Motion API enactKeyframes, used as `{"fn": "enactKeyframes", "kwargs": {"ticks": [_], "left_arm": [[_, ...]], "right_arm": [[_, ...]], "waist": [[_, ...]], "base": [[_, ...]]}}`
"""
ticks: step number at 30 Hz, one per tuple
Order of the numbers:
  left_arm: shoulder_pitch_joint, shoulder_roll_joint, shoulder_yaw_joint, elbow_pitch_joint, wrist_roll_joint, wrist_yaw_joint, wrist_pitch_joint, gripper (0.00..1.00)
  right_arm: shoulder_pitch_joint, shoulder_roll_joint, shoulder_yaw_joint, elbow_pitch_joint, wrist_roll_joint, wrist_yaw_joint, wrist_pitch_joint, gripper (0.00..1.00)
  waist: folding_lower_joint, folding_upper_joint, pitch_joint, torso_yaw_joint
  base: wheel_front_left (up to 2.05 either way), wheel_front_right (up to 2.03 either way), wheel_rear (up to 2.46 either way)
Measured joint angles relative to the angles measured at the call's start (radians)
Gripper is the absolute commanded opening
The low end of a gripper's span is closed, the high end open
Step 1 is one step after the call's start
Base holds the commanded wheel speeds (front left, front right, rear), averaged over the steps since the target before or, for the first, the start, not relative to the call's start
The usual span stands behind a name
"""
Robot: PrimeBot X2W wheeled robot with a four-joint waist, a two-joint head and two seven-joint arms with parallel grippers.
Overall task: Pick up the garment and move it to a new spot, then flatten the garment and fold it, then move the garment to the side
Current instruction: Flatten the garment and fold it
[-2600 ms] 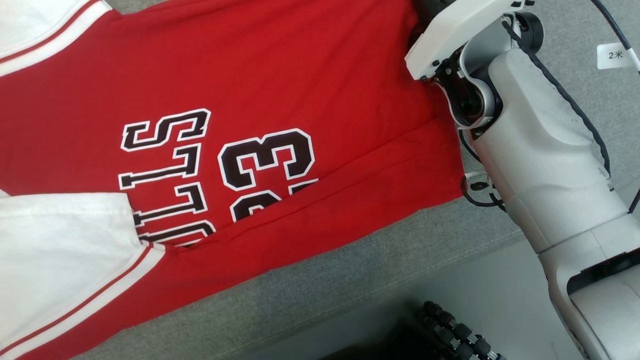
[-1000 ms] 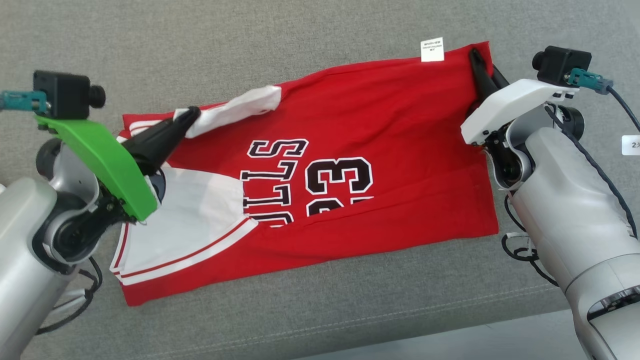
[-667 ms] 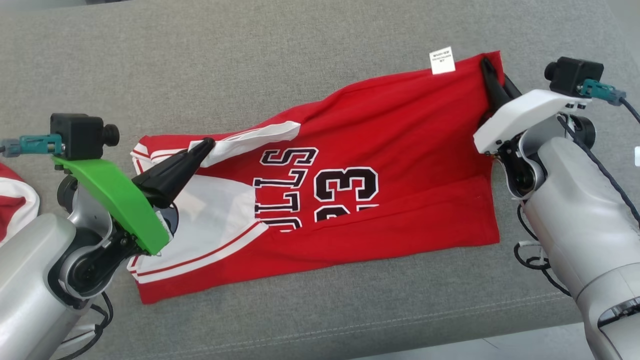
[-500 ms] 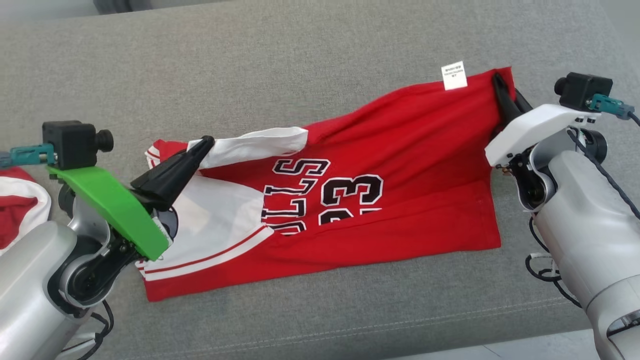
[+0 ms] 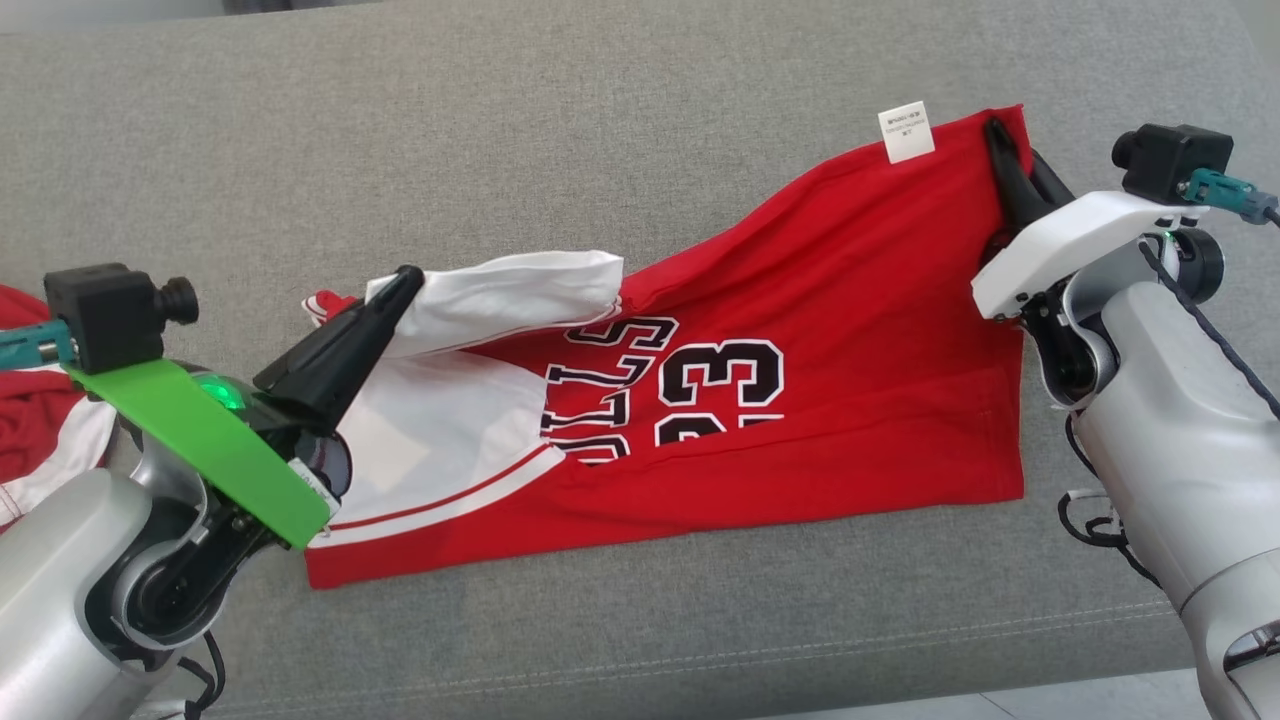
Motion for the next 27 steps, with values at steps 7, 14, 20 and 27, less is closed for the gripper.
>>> {"fn": "enactKeyframes", "kwargs": {"ticks": [7, 14, 20, 27], "left_arm": [[0.034, 0.014, -0.03, 0.007, 0.004, 0.0, -0.024, 0.0], [0.042, 0.021, -0.031, -0.009, -0.006, 0.0, -0.053, 0.0], [0.045, 0.033, -0.058, -0.021, -0.006, 0.0, -0.062, 0.0], [0.071, 0.049, -0.089, 0.013, -0.003, 0.0, -0.072, 0.0]], "right_arm": [[-0.004, -0.025, 0.046, -0.01, -0.075, 0.002, 0.0, 0.0], [0.05, -0.072, 0.032, -0.002, -0.085, 0.002, 0.0, 0.0], [0.057, -0.077, 0.041, -0.062, -0.135, 0.002, 0.0, 0.0], [0.132, -0.095, 0.089, -0.171, -0.18, 0.002, -0.001, 0.0]], "waist": [[0.0, 0.0, 0.021, 0.017], [0.0, 0.0, 0.032, 0.027], [0.0, 0.0, 0.04, 0.036], [0.0, 0.0, 0.029, 0.041]], "base": [[0.0, 0.0, 0.0], [0.0, 0.0, 0.0], [0.0, 0.0, 0.0], [0.0, 0.0, 0.0]]}}
